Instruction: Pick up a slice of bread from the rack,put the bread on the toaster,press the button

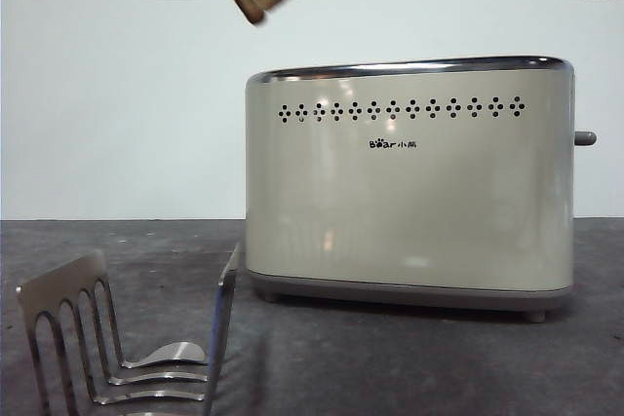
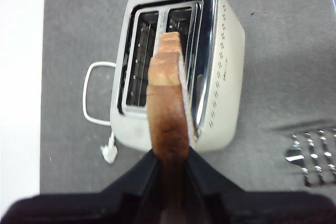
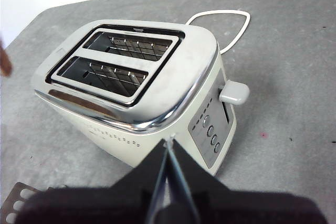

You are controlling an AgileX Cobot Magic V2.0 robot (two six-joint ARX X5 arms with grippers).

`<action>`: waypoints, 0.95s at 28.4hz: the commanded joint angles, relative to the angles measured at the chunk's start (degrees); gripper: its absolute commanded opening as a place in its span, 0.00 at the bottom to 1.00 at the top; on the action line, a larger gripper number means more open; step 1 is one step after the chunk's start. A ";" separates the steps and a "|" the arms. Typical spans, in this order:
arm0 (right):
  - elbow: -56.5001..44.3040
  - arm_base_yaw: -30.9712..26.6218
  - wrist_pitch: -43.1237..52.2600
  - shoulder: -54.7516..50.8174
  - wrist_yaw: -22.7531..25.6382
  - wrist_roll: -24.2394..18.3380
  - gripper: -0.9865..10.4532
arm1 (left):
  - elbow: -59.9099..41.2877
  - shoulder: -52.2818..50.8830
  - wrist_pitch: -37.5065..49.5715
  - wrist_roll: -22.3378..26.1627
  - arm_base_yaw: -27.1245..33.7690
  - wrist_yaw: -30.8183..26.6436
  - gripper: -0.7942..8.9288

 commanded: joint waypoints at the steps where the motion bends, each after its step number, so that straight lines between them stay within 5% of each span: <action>1: 0.35 0.00 0.17 -0.13 -0.11 0.37 0.09 | -0.09 1.86 3.65 2.29 -1.49 -0.59 0.07; 27: 0.35 0.02 -1.90 -0.13 -0.11 0.35 0.09 | -0.09 13.84 9.55 6.93 -5.73 -5.79 0.07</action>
